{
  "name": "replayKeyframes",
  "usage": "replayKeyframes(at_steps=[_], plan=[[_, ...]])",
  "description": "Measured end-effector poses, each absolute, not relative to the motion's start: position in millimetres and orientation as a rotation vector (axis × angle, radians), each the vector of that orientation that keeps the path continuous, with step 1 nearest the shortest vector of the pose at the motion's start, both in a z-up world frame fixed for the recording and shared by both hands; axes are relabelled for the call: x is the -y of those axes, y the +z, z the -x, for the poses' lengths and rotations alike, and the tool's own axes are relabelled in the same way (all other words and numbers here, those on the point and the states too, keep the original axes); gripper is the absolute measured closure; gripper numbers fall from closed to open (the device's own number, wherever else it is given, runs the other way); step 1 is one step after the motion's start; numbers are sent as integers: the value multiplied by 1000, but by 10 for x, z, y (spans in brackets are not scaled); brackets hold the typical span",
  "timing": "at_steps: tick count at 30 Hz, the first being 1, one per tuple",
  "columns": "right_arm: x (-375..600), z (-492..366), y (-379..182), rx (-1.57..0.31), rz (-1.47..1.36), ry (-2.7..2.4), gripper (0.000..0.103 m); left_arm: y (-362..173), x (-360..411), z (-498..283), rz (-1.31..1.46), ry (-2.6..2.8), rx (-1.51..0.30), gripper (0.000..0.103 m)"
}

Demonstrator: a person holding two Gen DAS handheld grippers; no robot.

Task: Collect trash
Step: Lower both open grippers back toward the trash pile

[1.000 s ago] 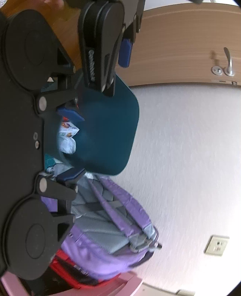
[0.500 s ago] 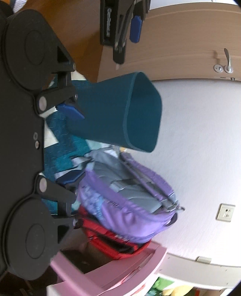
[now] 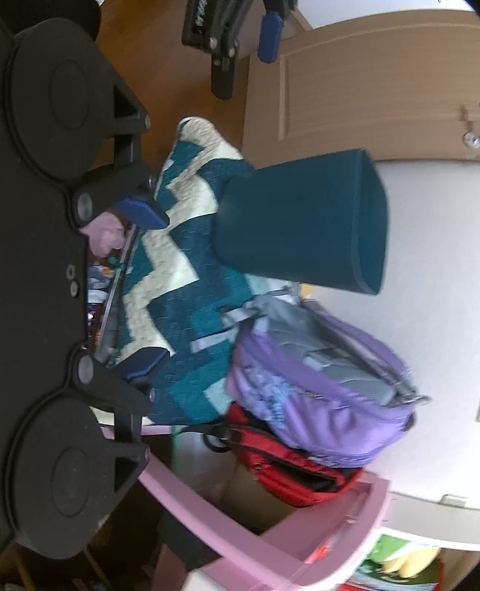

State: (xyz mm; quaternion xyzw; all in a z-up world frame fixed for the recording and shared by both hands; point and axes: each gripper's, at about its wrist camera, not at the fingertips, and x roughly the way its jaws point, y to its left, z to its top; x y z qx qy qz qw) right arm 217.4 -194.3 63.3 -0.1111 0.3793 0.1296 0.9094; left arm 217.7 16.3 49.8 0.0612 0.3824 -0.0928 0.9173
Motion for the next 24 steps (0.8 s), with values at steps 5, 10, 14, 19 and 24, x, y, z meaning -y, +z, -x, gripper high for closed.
replayKeyframes(at_steps=[5,10,14,19,24], plan=[[2032,-2342,80,-882,153,267,29,-90,-92,-2426,-77,-188,-893,21],[2011,-2579,-711,-1018,91,284,28,-804,-28,-2735,-77,-169,-982,21],[2023,-2737,-1343,-1112,33,275,28,-1391,-19,-2987,-73,-161,-1048,21],[1990,-2891,-2112,-1219,-18,263,28,-2075,28,-3284,-92,-169,-1121,21],[1826,-2969,-2846,-1300,-42,292,28,-2806,92,-3597,-104,-176,-1214,21]])
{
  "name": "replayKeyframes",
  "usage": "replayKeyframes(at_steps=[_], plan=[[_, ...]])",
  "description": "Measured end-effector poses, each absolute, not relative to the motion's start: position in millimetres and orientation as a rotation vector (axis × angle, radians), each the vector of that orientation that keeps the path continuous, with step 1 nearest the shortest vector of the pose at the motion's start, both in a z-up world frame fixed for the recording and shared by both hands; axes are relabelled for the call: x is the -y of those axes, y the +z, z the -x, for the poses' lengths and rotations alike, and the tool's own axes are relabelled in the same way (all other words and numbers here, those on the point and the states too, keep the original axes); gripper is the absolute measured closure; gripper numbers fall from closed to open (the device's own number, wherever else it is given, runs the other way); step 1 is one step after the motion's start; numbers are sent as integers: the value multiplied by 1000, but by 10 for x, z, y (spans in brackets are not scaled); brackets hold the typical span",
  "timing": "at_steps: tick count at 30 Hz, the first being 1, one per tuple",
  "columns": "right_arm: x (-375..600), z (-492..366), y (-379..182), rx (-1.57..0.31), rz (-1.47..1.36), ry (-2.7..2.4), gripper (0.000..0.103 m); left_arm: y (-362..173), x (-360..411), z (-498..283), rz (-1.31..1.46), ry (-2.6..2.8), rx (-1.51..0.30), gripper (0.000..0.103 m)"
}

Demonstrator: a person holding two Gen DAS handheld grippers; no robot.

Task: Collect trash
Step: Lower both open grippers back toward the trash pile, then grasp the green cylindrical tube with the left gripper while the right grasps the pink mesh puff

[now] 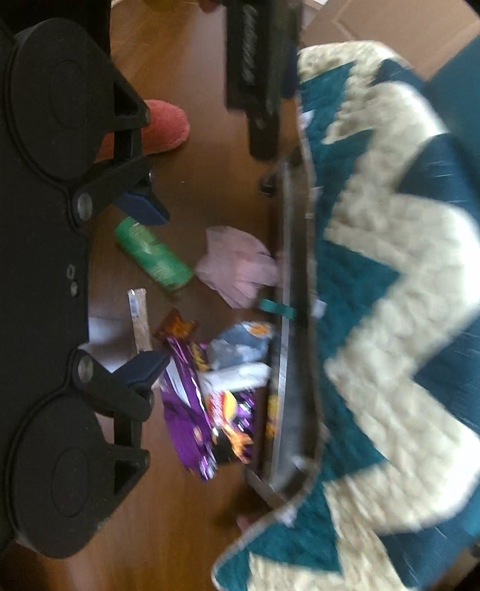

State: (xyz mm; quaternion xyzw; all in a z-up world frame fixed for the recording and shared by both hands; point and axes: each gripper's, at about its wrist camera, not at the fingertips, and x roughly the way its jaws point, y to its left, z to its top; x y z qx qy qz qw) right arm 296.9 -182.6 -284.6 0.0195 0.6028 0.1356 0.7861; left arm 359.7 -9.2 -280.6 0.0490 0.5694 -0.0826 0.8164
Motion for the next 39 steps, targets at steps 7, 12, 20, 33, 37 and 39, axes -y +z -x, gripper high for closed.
replayKeyframes(at_steps=[7,12,20,33,37,39], plan=[[1447,-3068,-3734,-1390,-39,399,28,-3874,-62,-3970,-81,-146,-1383,21],[1391,-3326,-4113,-1405,58,458,28,-4248,-212,-3894,-175,-274,-1430,21],[1590,-3947,-4329,-1356,-8,454,28,-4651,-21,-3406,-343,-540,-1458,21],[997,-4276,-4880,-1364,18,480,27,-5268,488,-2951,-444,-654,-1459,47],[927,-4292,-5016,-1394,35,469,50,-5365,499,-2961,-458,-637,-1475,54],[922,-4286,-5045,-1400,37,468,61,-5357,467,-2986,-454,-627,-1480,55]])
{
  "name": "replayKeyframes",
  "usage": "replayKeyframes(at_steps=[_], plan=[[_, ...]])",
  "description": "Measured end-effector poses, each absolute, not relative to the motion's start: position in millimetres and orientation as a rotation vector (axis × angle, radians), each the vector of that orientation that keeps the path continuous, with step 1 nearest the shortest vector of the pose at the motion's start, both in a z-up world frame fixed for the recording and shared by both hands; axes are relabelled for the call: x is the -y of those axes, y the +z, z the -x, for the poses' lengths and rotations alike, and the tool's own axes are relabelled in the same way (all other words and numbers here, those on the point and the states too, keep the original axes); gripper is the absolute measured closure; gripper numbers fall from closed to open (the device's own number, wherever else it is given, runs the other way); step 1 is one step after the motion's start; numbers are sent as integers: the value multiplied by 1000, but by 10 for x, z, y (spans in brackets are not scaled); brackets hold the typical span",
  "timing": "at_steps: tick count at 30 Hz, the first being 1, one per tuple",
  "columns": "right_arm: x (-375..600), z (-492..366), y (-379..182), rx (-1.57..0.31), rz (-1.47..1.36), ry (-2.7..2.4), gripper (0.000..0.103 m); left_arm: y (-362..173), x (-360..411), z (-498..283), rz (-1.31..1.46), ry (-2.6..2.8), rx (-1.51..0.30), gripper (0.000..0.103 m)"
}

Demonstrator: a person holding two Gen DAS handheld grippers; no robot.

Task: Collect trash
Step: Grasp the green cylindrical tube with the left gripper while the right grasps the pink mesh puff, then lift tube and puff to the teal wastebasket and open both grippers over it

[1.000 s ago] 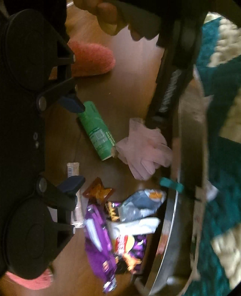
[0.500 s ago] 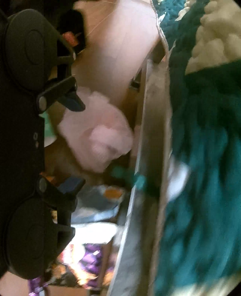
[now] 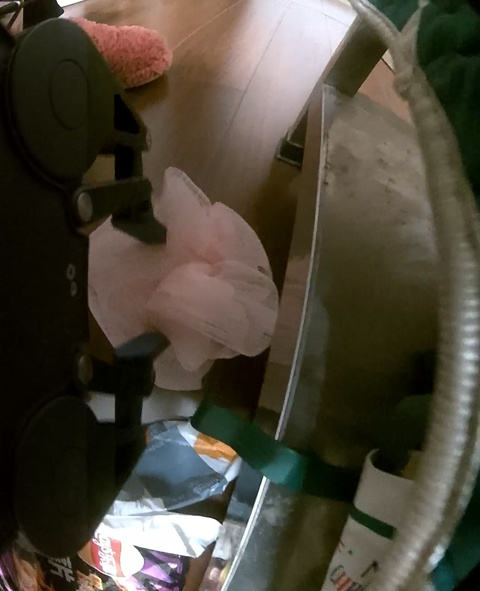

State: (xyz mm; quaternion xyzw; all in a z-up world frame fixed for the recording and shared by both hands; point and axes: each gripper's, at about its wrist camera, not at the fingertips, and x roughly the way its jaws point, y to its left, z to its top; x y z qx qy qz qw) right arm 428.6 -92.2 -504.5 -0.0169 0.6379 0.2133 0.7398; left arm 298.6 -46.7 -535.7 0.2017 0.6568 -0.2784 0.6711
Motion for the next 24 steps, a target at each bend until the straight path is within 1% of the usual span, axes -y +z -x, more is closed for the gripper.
replayKeyframes(at_steps=[1,2,3,4,5,7,12,19,24], plan=[[927,-4283,-5049,-1397,36,469,72,-5351,465,-2989,-467,-620,-1478,55],[932,-4276,-5046,-1396,40,468,78,-5346,463,-2987,-482,-614,-1476,55],[941,-4267,-5042,-1396,42,466,90,-5337,455,-2989,-487,-609,-1478,55],[944,-4263,-5045,-1397,41,466,96,-5323,440,-2994,-483,-606,-1487,55],[956,-4225,-5044,-1396,45,464,98,-5300,419,-3003,-476,-601,-1497,55],[989,-4175,-4990,-1384,59,452,100,-5241,391,-3025,-463,-594,-1510,55],[1095,-4076,-4761,-1380,14,429,101,-4967,343,-3052,-441,-611,-1523,55],[1326,-3794,-4250,-1375,-26,382,102,-4356,229,-2986,-458,-641,-1482,55],[1438,-3581,-3695,-1328,-43,368,102,-3750,196,-2971,-437,-620,-1431,55]])
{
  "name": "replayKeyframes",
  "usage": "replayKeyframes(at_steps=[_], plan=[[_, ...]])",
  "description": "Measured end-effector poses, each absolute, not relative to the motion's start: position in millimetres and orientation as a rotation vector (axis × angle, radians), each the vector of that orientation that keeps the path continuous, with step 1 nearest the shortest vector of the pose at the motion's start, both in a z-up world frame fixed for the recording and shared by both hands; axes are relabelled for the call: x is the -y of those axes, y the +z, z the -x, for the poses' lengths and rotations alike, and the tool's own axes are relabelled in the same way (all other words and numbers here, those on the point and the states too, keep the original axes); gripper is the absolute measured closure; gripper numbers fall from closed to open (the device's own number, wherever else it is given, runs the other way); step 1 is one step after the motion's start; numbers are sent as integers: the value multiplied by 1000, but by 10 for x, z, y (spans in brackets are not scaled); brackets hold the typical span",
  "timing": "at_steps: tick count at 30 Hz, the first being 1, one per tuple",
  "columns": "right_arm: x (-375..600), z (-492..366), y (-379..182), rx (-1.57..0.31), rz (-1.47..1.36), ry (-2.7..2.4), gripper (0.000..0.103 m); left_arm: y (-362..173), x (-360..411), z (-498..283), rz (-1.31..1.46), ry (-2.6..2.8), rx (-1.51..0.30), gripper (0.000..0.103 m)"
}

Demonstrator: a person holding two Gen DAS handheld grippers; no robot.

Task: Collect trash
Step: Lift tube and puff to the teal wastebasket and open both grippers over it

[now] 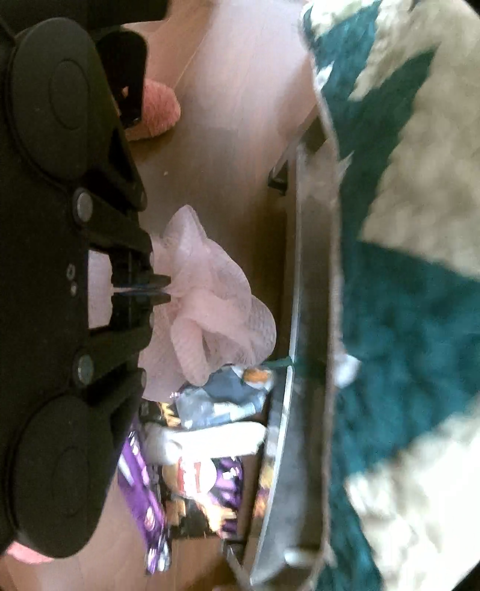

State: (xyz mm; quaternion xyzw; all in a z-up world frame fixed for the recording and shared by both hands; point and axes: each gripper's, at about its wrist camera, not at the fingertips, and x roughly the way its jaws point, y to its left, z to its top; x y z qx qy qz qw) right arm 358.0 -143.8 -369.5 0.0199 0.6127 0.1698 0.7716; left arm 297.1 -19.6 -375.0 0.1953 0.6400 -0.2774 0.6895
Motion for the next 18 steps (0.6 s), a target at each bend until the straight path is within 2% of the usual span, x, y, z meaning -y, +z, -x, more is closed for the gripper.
replayKeyframes(at_steps=[18], plan=[[1805,-2999,-1138,-943,2,378,102,-1490,394,-2477,-255,-453,-1151,55]])
